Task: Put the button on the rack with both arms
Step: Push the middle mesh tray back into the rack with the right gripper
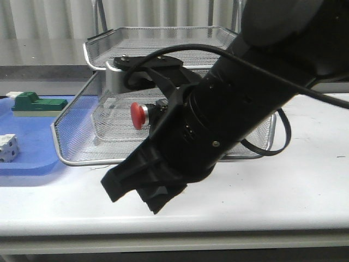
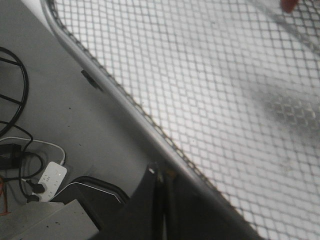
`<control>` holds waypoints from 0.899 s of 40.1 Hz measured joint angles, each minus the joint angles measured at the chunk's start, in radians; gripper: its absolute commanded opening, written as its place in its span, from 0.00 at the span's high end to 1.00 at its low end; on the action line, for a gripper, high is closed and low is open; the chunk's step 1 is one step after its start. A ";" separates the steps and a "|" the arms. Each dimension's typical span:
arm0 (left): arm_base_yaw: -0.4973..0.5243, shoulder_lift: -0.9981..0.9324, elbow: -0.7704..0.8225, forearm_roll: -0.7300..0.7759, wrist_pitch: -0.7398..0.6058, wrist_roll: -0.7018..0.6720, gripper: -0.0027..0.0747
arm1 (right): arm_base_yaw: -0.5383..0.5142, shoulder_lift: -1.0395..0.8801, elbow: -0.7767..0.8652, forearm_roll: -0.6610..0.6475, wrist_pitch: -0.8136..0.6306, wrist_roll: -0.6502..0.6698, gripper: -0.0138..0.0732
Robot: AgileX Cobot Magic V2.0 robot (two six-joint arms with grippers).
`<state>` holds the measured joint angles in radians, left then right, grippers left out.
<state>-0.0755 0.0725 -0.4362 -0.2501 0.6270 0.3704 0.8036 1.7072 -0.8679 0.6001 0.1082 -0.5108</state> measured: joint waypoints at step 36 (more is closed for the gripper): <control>0.000 0.000 0.000 0.000 0.000 0.000 0.99 | -0.181 0.176 -0.313 -0.037 0.046 0.000 0.91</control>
<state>-0.0755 0.0725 -0.4362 -0.2501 0.6270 0.3704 0.6230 1.8832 -1.1812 0.5631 0.1545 -0.5108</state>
